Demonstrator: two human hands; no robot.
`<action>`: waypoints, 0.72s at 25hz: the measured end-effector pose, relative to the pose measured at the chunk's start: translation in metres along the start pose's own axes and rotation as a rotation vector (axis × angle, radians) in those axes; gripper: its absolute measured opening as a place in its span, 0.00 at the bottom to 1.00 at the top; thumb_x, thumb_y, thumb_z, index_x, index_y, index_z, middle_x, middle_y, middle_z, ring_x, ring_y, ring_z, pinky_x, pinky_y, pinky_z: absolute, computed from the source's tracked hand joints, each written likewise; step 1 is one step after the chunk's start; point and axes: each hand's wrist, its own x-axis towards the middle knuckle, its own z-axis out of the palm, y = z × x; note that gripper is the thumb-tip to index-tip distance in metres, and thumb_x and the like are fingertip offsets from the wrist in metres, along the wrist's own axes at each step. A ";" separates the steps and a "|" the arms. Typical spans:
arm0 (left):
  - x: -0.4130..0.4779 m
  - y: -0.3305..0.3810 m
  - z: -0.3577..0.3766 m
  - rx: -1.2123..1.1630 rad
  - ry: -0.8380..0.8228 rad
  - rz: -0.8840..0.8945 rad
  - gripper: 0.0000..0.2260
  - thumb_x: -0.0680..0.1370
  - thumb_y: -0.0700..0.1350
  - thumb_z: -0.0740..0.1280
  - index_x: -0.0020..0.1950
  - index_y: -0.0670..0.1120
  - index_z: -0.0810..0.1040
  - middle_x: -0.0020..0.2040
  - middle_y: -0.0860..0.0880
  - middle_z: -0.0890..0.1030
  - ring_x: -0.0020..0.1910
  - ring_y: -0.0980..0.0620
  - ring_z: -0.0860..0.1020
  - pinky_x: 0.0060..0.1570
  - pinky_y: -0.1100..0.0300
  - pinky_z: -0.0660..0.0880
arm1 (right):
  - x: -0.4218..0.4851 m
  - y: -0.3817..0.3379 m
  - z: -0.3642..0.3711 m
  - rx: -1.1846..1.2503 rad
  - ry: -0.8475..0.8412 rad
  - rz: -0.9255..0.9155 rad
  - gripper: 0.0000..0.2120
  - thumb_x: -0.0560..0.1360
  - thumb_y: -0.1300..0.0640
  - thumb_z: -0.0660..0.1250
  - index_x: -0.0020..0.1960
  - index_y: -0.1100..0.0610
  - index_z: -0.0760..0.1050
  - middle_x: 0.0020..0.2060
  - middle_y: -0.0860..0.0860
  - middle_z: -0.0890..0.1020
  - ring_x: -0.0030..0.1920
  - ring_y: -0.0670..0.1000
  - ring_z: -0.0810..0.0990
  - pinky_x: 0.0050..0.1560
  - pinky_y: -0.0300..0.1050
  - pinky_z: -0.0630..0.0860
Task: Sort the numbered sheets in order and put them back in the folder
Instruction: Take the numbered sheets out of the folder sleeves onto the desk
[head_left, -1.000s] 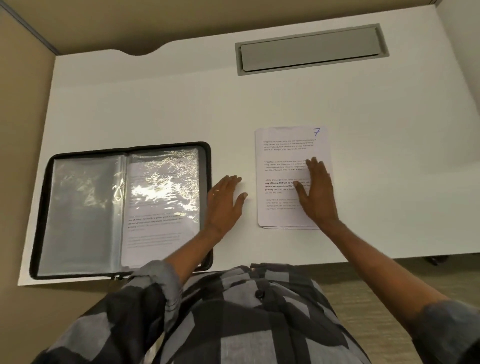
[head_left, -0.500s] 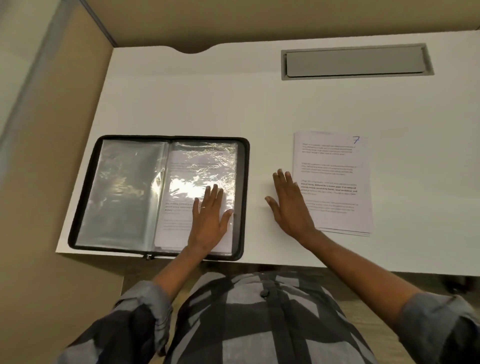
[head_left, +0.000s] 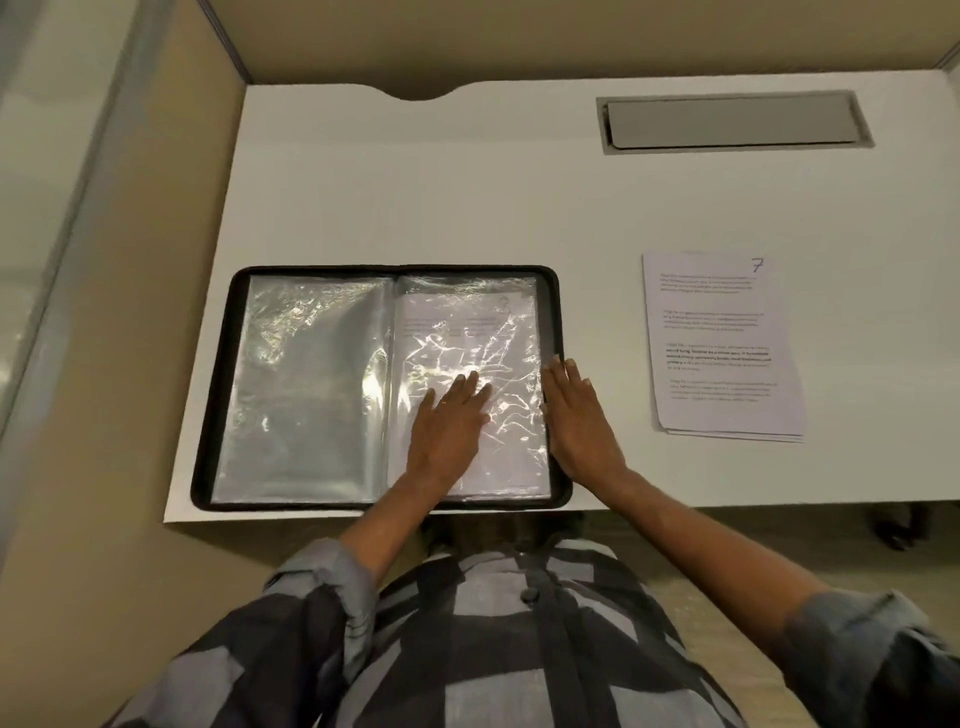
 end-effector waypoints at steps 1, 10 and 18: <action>-0.001 -0.004 -0.006 -0.110 0.036 -0.005 0.21 0.87 0.49 0.56 0.81 0.52 0.64 0.81 0.51 0.62 0.81 0.52 0.59 0.80 0.48 0.55 | 0.001 -0.008 0.003 -0.001 0.003 0.010 0.27 0.87 0.56 0.54 0.83 0.60 0.49 0.82 0.58 0.51 0.82 0.58 0.47 0.81 0.61 0.53; -0.052 -0.038 -0.097 -0.750 0.177 -0.050 0.25 0.85 0.60 0.57 0.81 0.58 0.61 0.80 0.57 0.65 0.76 0.61 0.64 0.72 0.64 0.61 | 0.026 -0.126 0.015 0.196 0.009 -0.092 0.35 0.84 0.41 0.55 0.83 0.57 0.47 0.82 0.54 0.48 0.83 0.53 0.45 0.82 0.54 0.45; -0.091 -0.073 -0.165 -0.591 0.377 0.142 0.23 0.87 0.52 0.54 0.82 0.48 0.62 0.82 0.54 0.59 0.81 0.60 0.53 0.81 0.59 0.50 | 0.048 -0.193 0.047 0.314 -0.030 -0.342 0.35 0.85 0.38 0.47 0.83 0.60 0.46 0.83 0.56 0.50 0.83 0.53 0.48 0.81 0.57 0.55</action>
